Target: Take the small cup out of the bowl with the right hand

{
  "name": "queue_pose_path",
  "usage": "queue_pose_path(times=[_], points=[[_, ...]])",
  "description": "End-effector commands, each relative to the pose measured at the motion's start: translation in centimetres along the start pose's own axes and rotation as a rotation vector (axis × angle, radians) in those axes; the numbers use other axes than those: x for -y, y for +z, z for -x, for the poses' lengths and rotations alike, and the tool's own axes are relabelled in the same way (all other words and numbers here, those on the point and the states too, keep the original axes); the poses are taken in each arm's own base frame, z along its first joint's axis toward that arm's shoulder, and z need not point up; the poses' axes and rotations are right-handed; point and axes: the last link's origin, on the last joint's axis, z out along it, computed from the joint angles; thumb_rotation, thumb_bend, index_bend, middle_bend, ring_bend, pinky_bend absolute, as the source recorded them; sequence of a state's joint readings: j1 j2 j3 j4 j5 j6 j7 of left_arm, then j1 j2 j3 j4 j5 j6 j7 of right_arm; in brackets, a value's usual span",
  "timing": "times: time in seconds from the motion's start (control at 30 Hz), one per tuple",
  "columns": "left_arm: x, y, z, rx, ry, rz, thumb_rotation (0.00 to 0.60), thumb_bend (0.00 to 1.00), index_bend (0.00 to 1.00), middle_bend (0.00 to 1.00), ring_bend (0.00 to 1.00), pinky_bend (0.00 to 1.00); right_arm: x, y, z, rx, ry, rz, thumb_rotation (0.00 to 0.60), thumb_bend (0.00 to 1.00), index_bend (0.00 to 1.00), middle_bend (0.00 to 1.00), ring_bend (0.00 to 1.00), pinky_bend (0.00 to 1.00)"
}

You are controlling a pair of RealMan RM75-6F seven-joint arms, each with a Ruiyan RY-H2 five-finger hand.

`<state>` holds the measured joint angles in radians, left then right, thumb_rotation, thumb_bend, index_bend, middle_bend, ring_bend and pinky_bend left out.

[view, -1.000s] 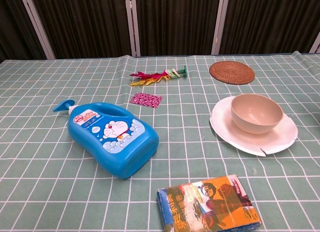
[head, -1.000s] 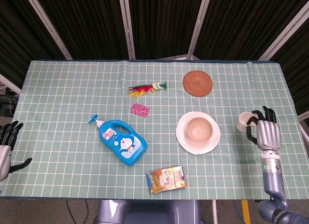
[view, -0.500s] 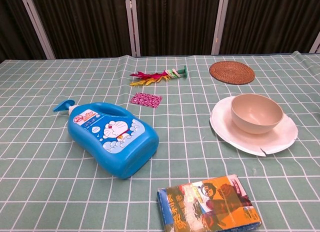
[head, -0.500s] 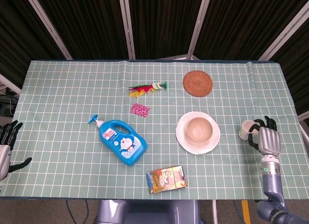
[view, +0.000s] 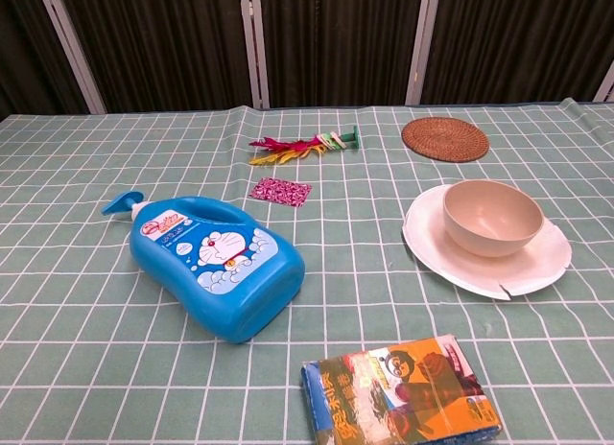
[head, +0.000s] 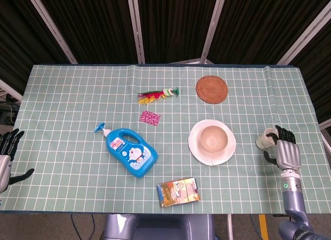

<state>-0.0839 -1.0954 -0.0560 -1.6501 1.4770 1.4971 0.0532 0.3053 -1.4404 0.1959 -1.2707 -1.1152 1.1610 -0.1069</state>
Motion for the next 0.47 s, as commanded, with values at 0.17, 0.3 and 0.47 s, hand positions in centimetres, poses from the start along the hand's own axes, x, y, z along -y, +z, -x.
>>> queue_pose_path(times=[0.17, 0.3, 0.47], points=[[0.2, 0.0, -0.2, -0.011, -0.006, -0.004, 0.600, 0.14, 0.00, 0.00, 0.00, 0.00, -0.1, -1.8, -2.1, -0.055, -0.012, -0.038, 0.600, 0.22, 0.07, 0.00, 0.00, 0.00], [0.4, -0.1, -0.2, -0.015, -0.004, -0.006, 0.600, 0.14, 0.00, 0.00, 0.00, 0.00, -0.7, -4.0, -3.3, -0.086, -0.033, -0.089, 0.600, 0.13, 0.00, 0.00, 0.00, 0.00], [0.7, 0.0, 0.1, -0.010, 0.020, -0.017, 0.600, 0.14, 0.00, 0.00, 0.00, 0.00, -1.4, -6.3, -4.1, -0.107, -0.093, -0.136, 0.600, 0.00, 0.00, 0.00, 0.00, 0.00]])
